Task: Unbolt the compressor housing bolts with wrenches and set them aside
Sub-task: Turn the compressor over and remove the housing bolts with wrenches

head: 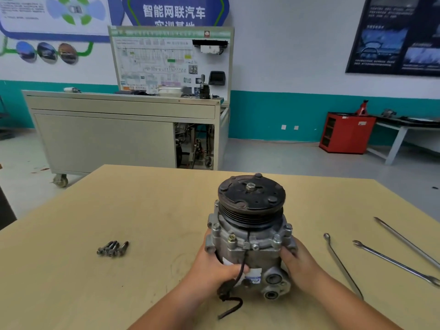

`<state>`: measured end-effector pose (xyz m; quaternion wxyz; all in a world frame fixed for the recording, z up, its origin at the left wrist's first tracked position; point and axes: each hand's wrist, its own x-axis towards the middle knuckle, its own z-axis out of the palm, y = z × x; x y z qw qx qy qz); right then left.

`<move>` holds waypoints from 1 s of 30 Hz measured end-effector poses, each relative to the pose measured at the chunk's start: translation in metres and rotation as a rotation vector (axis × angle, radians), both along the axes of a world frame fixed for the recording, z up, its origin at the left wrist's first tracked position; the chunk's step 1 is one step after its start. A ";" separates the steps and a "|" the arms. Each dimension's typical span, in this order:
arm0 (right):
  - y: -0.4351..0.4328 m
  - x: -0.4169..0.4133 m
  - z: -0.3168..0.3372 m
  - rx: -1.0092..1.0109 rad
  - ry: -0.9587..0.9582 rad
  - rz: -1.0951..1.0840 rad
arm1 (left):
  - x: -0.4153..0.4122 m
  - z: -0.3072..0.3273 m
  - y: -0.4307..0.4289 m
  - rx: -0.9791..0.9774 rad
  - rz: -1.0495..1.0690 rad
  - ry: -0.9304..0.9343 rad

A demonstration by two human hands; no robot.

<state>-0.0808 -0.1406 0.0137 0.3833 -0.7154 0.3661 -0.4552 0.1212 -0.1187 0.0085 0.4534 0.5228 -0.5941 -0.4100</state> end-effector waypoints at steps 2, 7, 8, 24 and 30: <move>-0.002 0.000 0.000 0.070 0.031 0.001 | 0.001 0.001 0.003 0.002 0.005 -0.002; -0.003 0.009 0.000 0.174 0.031 0.008 | 0.007 0.000 0.013 0.030 -0.018 0.110; -0.003 0.012 0.001 0.180 0.030 0.009 | 0.006 -0.002 0.016 0.021 -0.005 0.151; -0.012 0.000 0.029 0.401 0.102 -0.043 | -0.048 -0.017 0.055 -0.125 0.222 0.509; -0.023 0.002 0.036 0.453 0.220 -0.176 | -0.087 -0.018 0.087 -0.115 0.332 0.440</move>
